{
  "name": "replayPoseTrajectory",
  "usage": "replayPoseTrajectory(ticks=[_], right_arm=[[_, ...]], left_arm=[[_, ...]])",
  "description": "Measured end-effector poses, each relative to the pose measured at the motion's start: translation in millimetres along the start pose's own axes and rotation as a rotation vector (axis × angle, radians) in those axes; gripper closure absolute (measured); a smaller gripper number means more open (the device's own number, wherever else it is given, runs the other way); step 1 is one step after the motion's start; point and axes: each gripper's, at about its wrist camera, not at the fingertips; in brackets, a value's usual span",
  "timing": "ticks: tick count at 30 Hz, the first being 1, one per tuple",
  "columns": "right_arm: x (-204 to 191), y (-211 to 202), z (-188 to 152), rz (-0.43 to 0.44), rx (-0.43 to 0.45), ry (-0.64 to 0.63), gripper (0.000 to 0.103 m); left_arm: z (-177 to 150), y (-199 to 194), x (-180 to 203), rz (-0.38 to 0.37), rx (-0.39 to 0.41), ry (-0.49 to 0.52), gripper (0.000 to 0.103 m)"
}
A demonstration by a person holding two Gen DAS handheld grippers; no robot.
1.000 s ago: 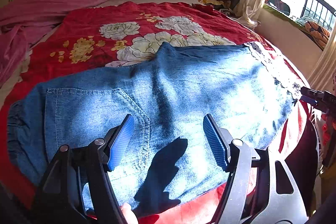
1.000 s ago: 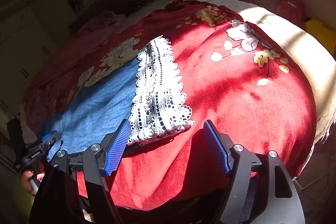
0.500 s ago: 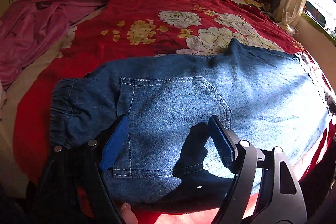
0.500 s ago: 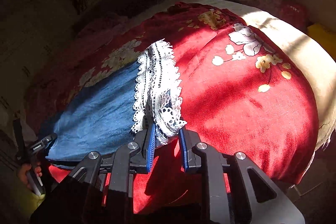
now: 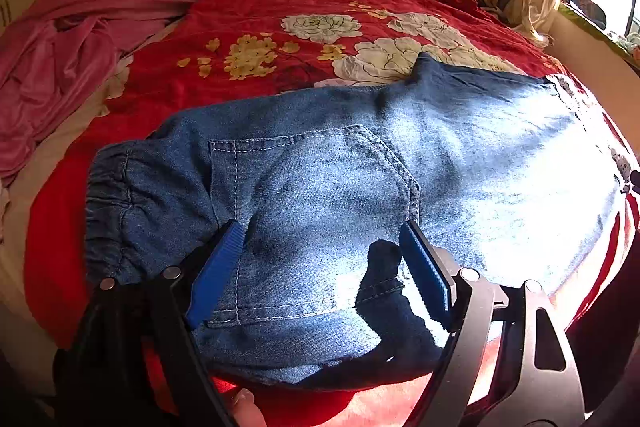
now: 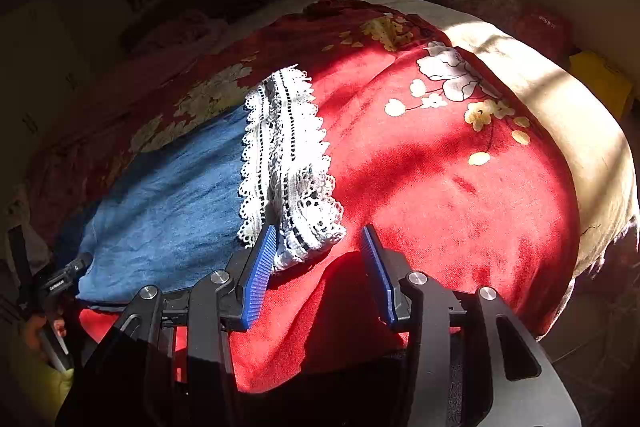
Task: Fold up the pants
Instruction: 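Release both grippers and smooth the folded pants flat on the duvet, then grasp the lace cuffs with the right gripper and lift them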
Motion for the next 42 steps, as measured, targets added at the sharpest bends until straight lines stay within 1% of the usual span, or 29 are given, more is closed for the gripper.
replayPoseTrajectory(ticks=[4, 10, 11, 12, 13, 17, 18, 23, 25, 29, 32, 35, 38, 42], right_arm=[[0.3, -17.5, 3.7, 0.001, 0.026, 0.002, 0.054], [-7.4, -27.0, 1.5, 0.030, 0.040, 0.007, 0.048], [-10.6, -26.5, 0.7, 0.039, 0.040, 0.007, 0.046], [-12.7, -26.2, 0.1, 0.044, 0.043, 0.007, 0.040], [-16.0, -25.5, -0.2, 0.048, 0.045, 0.006, 0.038], [-23.8, -21.4, -2.0, 0.070, 0.040, 0.001, 0.037], [-24.8, -20.2, -2.4, 0.072, 0.039, 0.001, 0.035], [-21.6, -15.6, -4.2, 0.067, 0.039, 0.033, 0.034], [-18.1, -13.6, -5.5, 0.062, 0.043, 0.052, 0.029], [-11.4, -9.0, -7.4, 0.066, 0.051, 0.083, 0.028], [-7.9, -4.0, -6.5, 0.063, 0.052, 0.097, 0.028], [-5.9, 1.6, -5.4, 0.070, 0.051, 0.106, 0.028], [-3.7, 9.2, -4.5, 0.076, 0.046, 0.120, 0.028], [-3.0, 19.3, -3.0, 0.091, 0.037, 0.134, 0.028]], left_arm=[[4.4, -17.0, 3.0, -0.031, 0.017, -0.019, 0.029], [19.2, -43.1, 23.8, -0.077, 0.081, 0.031, 0.027], [22.8, -45.4, 27.9, -0.085, 0.089, 0.039, 0.025], [26.1, -47.8, 32.6, -0.094, 0.098, 0.047, 0.025], [29.7, -49.6, 37.2, -0.102, 0.110, 0.054, 0.025], [45.2, -47.5, 59.9, -0.130, 0.124, 0.110, 0.022], [49.5, -45.4, 66.1, -0.142, 0.123, 0.122, 0.022], [77.1, -37.2, 103.9, -0.228, 0.126, 0.189, 0.021], [88.3, -32.3, 123.1, -0.263, 0.137, 0.233, 0.020], [107.8, -12.2, 163.0, -0.324, 0.138, 0.320, 0.020], [120.1, 12.2, 190.7, -0.386, 0.107, 0.358, 0.020], [130.6, 43.9, 214.5, -0.431, 0.049, 0.374, 0.020], [139.7, 79.1, 229.2, -0.461, -0.013, 0.360, 0.020], [149.9, 118.8, 244.9, -0.477, -0.060, 0.362, 0.020]])
Point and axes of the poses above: each gripper's, at about its wrist camera, not at the fingertips, and y roughly the way its jaws point, x to its right, z to its top, and after that the axes turned 8 degrees about x, right-handed
